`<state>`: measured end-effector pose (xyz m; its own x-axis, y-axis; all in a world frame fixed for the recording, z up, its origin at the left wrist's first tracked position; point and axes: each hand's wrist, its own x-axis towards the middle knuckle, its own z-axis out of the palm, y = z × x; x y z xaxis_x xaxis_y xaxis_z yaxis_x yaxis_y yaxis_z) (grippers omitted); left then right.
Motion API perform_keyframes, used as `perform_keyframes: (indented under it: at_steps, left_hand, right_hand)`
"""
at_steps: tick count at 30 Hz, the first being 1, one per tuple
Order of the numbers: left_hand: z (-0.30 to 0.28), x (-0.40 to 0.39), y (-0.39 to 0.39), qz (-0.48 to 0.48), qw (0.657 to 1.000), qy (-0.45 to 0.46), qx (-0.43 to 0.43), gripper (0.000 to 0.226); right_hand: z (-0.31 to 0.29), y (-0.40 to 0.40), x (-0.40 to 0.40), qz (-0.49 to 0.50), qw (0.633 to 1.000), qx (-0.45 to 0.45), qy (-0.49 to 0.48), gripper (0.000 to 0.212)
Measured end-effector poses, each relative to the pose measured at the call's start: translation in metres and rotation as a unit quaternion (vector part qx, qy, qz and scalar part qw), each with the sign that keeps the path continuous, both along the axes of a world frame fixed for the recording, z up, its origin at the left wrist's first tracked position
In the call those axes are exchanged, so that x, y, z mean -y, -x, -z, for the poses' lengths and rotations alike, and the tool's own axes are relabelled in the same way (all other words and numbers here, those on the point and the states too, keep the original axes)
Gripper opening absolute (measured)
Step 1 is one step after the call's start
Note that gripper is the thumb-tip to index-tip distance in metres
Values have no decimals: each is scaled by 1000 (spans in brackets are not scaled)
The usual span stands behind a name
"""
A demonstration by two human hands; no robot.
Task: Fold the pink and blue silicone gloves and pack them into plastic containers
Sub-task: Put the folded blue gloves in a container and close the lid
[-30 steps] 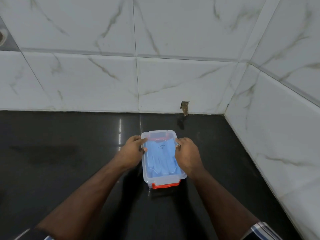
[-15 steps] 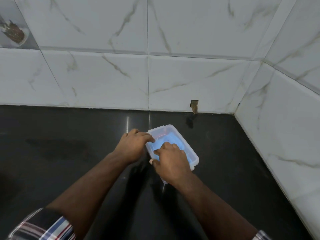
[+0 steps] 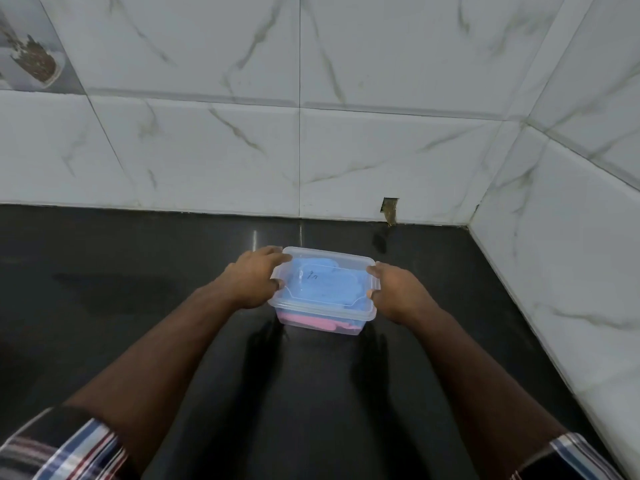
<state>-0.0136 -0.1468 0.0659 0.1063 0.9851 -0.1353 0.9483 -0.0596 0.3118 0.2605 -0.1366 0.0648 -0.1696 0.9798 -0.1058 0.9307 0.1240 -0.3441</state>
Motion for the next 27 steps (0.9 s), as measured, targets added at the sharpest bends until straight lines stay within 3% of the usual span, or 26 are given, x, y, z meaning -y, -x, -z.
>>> perform_keyframes:
  at_steps: [4,12,15,20,27]
  left_hand:
    - [1,-11,7,24,996,87,18,72]
    - [0,-6,5,47,995,86,-33,77]
    - [-5,-6,9,49,993,83,-61,88]
    - [-14,-18,-13,91,985,113,-92,118]
    - [-11,-30,-19,82,980,151,-104,126]
  right_hand:
    - [-3,1,-5,-27,998,15,63,59]
    - [-4,-1,-13,-65,993,48,90,66]
    - [-9,2,-13,-89,992,58,70,69]
    - [-22,26,-17,-165,981,59,90,93]
    - [-20,40,-27,-189,969,109,117,95]
